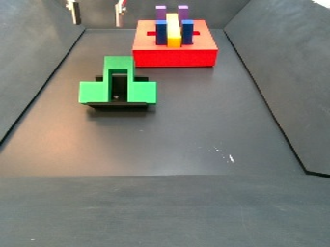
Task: Pick up the green object. Move up. Place the green object on the fixture. Regrasp the green object. Move to above the board. Insert the green object.
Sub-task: Regrasp the green object.
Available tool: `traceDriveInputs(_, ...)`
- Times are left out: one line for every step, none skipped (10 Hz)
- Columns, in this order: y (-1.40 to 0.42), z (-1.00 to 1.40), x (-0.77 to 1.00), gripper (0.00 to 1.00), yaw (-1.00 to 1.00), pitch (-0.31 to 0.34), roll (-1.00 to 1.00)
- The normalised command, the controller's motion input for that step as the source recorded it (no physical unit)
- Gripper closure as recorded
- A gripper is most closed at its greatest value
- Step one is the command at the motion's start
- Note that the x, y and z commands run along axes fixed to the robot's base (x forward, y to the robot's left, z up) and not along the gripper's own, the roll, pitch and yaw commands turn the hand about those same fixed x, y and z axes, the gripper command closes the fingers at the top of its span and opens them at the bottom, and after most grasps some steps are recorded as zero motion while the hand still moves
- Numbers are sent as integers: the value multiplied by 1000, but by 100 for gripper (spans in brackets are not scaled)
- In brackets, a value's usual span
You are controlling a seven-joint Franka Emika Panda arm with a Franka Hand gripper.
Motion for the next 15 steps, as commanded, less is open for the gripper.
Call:
traceDriveInputs(-177,91,-9,0,0,260,1000)
traceDriveInputs(-197,-89,111,0,11,114,1000)
traceDriveInputs(0,-257,309,0,149,23,969)
traceDriveInputs(9,-169,431,0,254,0,1000)
traceDriveInputs(117,0,343,0,263,126,1000)
traceDriveInputs(137,-157,129,0,471,169,983)
traceDriveInputs(123,-100,123,0,577,206,849)
traceDriveInputs(149,-100,69,0,651,171,674)
traceDriveInputs(117,-134,97,0,760,40,377)
traceDriveInputs(0,-20,69,0,571,0,97)
traceDriveInputs(-29,-57,117,0,446,0,131)
traceDriveInputs(-49,-143,0,0,306,0,240)
traceDriveInputs(-69,-189,-100,0,123,0,323)
traceDriveInputs(-66,-231,-206,0,23,20,426)
traceDriveInputs(-106,-220,-229,0,0,0,409)
